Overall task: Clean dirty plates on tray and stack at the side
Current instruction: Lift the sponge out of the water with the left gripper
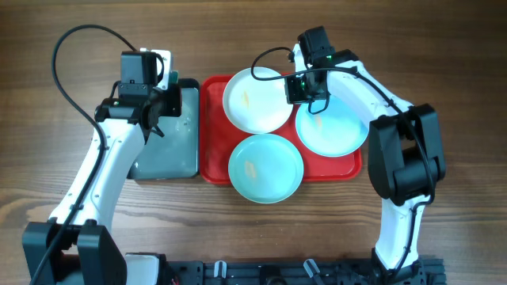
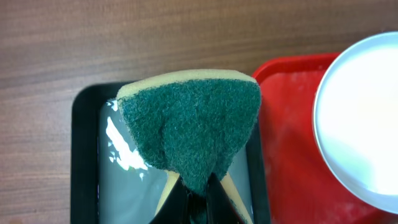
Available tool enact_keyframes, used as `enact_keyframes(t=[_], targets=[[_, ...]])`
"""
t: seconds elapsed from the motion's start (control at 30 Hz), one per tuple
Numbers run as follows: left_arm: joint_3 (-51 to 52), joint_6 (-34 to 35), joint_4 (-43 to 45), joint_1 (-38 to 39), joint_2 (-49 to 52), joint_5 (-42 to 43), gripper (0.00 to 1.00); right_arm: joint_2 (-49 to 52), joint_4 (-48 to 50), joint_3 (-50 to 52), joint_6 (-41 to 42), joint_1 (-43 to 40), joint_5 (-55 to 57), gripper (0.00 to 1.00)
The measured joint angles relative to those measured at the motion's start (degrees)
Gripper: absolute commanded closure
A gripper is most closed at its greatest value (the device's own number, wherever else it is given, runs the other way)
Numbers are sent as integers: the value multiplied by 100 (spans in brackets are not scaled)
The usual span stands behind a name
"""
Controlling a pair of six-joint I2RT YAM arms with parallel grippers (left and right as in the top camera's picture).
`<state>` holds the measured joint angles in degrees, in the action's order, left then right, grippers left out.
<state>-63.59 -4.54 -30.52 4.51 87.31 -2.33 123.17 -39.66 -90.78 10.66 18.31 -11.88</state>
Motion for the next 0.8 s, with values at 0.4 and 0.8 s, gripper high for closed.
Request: enact_keyframes(t=[0.4,0.8], targets=[[0,293,-116,0,0,94,96,0,0,0,2,0,-221,96],[0,315,-107,0,0,160,96,0,4,0,2,92,-507,96]])
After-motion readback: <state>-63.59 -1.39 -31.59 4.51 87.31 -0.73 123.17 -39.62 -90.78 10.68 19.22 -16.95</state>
